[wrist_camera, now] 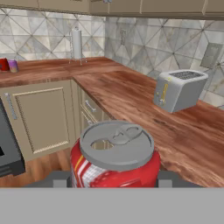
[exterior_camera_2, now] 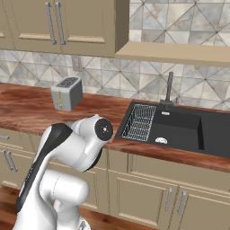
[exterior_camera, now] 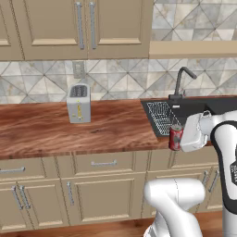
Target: Four empty soda cans are scattered around the kitchen. Gather all the cans and cluster them next to the stove for recycling.
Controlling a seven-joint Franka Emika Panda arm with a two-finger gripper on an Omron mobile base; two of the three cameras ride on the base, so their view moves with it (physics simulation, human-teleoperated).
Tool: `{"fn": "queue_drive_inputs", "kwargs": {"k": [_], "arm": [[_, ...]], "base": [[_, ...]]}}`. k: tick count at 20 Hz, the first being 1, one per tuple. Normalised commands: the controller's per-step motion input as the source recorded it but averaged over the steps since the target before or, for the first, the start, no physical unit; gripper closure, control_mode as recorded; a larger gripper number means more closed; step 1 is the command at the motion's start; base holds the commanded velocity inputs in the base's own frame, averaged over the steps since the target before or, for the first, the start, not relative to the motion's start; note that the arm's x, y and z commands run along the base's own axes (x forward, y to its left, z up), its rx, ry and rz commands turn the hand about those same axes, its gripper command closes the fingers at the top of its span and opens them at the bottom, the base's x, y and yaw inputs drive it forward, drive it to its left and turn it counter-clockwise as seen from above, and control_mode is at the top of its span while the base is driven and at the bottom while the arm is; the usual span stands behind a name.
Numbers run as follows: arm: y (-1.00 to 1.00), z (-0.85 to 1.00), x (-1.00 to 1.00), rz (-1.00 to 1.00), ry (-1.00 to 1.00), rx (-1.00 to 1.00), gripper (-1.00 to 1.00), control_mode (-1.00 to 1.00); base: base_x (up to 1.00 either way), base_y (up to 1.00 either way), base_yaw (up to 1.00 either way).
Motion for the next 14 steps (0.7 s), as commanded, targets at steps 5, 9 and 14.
{"fn": "queue_drive_inputs", "kwargs": {"k": [5,9,14], "arm": [[0.00,0.00,0.00,0.00,0.00,0.00,1.00,1.00],[0.00,0.00,0.00,0.00,0.00,0.00,1.00,1.00],[0.00,0.00,0.00,0.00,0.00,0.00,1.00,1.00]], "base": [[-0.14,0.82,0.15],[-0.13,0.79,0.16],[-0.11,0.74,0.17]]}}
